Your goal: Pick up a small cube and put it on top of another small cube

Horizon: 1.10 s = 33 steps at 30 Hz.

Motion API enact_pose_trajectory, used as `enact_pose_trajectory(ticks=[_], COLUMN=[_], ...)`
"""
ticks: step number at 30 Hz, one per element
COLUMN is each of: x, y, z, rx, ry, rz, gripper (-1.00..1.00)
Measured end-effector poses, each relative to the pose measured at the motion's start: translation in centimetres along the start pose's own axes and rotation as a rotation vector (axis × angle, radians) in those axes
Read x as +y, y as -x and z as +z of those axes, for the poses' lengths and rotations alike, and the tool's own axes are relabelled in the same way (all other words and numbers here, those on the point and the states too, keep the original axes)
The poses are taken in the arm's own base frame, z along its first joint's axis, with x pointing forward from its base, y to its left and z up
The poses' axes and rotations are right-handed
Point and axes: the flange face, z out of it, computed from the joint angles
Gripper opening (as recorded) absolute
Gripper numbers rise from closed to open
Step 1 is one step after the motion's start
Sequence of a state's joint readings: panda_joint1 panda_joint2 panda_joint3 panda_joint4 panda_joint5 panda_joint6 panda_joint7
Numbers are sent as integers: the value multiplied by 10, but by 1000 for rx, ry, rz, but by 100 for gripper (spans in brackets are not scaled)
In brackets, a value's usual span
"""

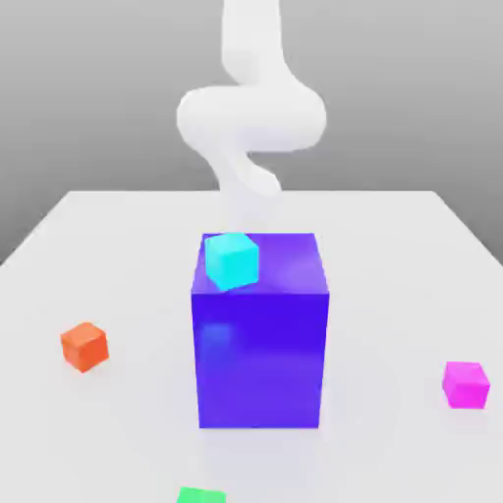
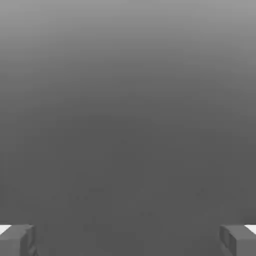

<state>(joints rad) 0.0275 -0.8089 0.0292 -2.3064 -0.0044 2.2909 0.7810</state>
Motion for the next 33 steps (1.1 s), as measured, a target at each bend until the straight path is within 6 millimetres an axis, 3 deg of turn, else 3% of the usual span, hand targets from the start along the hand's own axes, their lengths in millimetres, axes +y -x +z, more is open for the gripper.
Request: enact_pose_trajectory(ticks=[2,6,7,8,9,10,12,16,18,20,21,23,27,28,31,32,33], x=[0,-49,-56,-56,-65,-65,-80,-80,-96,-96,-100,-100,-97,-97,-81,-81,-73], y=[0,72,85,85,103,103,141,141,197,197,224,224,310,310,355,355,370], z=[0,5,8,8,13,13,27,27,59,59,77,77,147,147,192,192,210], rx=[0,-59,-70,-70,-87,-87,-124,-124,-192,-192,-229,-229,-371,-371,-468,-468,-507], ry=[0,-14,-15,-15,-15,-15,-11,-11,1,1,8,8,31,31,41,41,44], rz=[0,-253,-296,-296,-355,-355,-473,-473,-647,-647,-727,-727,-973,-973,-1095,-1095,-1135], gripper=[0,0,0,0,0,0,0,0,0,0,0,0,0,0,0,0,0])
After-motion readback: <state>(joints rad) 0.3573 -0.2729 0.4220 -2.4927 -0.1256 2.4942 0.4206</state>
